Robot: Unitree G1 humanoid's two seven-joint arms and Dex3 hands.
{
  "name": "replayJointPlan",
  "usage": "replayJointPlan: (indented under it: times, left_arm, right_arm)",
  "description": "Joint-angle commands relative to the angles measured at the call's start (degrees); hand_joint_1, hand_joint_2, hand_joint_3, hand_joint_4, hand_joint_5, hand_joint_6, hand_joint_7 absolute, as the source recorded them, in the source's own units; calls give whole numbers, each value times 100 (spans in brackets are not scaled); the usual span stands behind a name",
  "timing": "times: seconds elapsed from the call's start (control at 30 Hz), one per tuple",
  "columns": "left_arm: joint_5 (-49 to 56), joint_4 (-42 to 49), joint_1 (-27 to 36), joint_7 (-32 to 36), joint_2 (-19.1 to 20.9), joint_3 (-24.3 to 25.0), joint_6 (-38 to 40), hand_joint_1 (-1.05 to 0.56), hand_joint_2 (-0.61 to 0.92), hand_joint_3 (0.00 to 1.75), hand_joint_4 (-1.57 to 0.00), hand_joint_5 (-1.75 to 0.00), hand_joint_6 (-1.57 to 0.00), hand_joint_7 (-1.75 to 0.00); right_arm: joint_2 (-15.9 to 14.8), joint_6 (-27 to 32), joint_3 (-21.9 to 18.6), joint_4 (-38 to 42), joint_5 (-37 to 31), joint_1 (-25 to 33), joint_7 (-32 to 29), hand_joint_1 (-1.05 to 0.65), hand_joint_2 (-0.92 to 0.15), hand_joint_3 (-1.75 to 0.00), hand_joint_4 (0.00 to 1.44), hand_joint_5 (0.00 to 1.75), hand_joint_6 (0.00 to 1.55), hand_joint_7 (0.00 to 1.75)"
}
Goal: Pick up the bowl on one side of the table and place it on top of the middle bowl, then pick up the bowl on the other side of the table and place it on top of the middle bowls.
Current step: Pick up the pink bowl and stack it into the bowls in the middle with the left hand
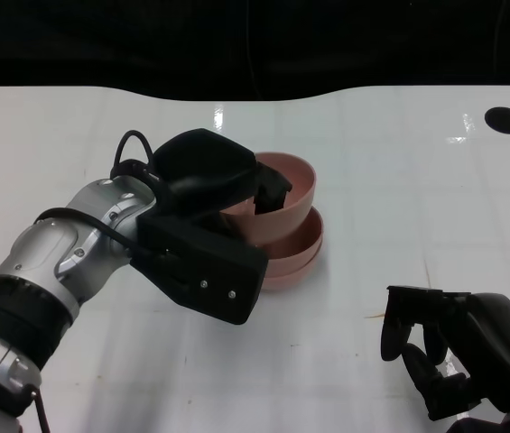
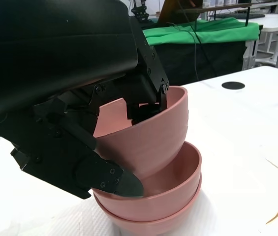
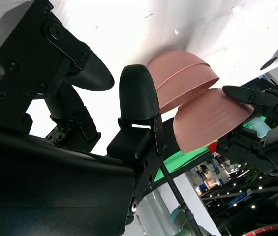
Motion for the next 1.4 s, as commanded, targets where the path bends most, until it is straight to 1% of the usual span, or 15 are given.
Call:
replayJointPlan:
  times: [0.03, 0.37, 0.4, 0.43, 0.53, 0.6, 0.63, 0.67, 0.73, 0.8, 0.83, 0.9, 1.0, 1.27, 1.4]
  left_arm:
    - [43, 99, -157, -31, 37, -63, -101, -24, 85, 26, -83, -175, -78, -144]
    - [37, 380, -181, 39, -61, -134, -237, -25, 87, 35, -81, -175, -76, -140]
    - [25, 398, -173, 46, -71, -127, -252, -25, 86, 37, -80, -175, -76, -138]
    - [18, 408, -170, 36, -80, -121, -252, -25, 83, 42, -80, -170, -77, -130]
    - [6, 352, -168, -118, -86, -108, -155, -26, 78, 47, -76, -142, -82, -94]
    - [29, 326, -176, -171, -82, -117, -110, -28, 85, 34, -74, -126, -86, -70]
    - [47, 304, -178, -199, -72, -127, -95, -29, 87, 30, -74, -123, -87, -65]
    - [58, 288, -176, -202, -58, -133, -114, -31, 90, 26, -73, -114, -85, -55]
    - [130, 225, -164, -174, -14, -162, -138, -36, 92, 18, -69, -86, -82, -29]
    - [214, 124, -157, -276, 19, -201, -35, -40, 92, 17, -69, -61, -80, -13]
    - [247, 37, -149, -377, 35, -217, 52, -44, 92, 18, -63, -46, -74, -6]
    - [310, -98, -129, -473, 60, -236, 157, -51, 92, 17, -57, -33, -65, -1]
    - [399, -228, -103, -566, 87, -264, 279, -59, 92, 18, -52, -27, -57, 0]
    - [514, -514, 13, -686, 173, -339, 432, -68, 92, 26, -44, -19, -50, 0]
    - [608, -600, 138, -473, 212, -367, 433, -69, 92, 29, -42, -17, -47, 0]
  right_arm:
    - [-2, 34, -15, -50, -32, 39, -24, -7, -14, -161, 96, 175, 85, 153]
    - [25, 102, 5, -120, -71, 58, -13, -7, -13, -160, 96, 175, 85, 153]
    - [26, 110, 4, -128, -69, 60, -5, -7, -14, -160, 96, 175, 85, 153]
    - [26, 118, 2, -136, -64, 61, 5, -7, -14, -160, 96, 175, 85, 152]
    - [19, 125, -2, -169, -60, 72, 21, -7, -13, -160, 96, 175, 85, 152]
    - [18, 118, -3, -173, -58, 73, 19, -8, -13, -160, 96, 175, 85, 151]
    - [15, 104, -3, -157, -58, 69, 10, -8, -13, -160, 96, 175, 85, 151]
    - [13, 88, -3, -138, -63, 63, -6, -8, -13, -160, 96, 175, 85, 151]
    - [12, 54, -4, -111, -65, 58, -36, -7, -13, -159, 96, 175, 85, 151]
    - [17, 78, -4, -126, -62, 66, -21, -7, -13, -159, 96, 175, 85, 150]
    - [17, 89, -3, -137, -61, 70, -10, -7, -13, -159, 96, 175, 85, 150]
    - [18, 90, -1, -141, -47, 71, 7, -7, -13, -160, 96, 175, 85, 151]
    - [22, 105, 3, -145, -61, 63, 6, -8, -14, -160, 96, 175, 86, 151]
    - [9, 87, 1, -153, -56, 54, 13, -8, -14, -161, 97, 175, 85, 152]
    - [13, 77, -6, -168, -56, 60, -2, -7, -13, -160, 97, 175, 85, 150]
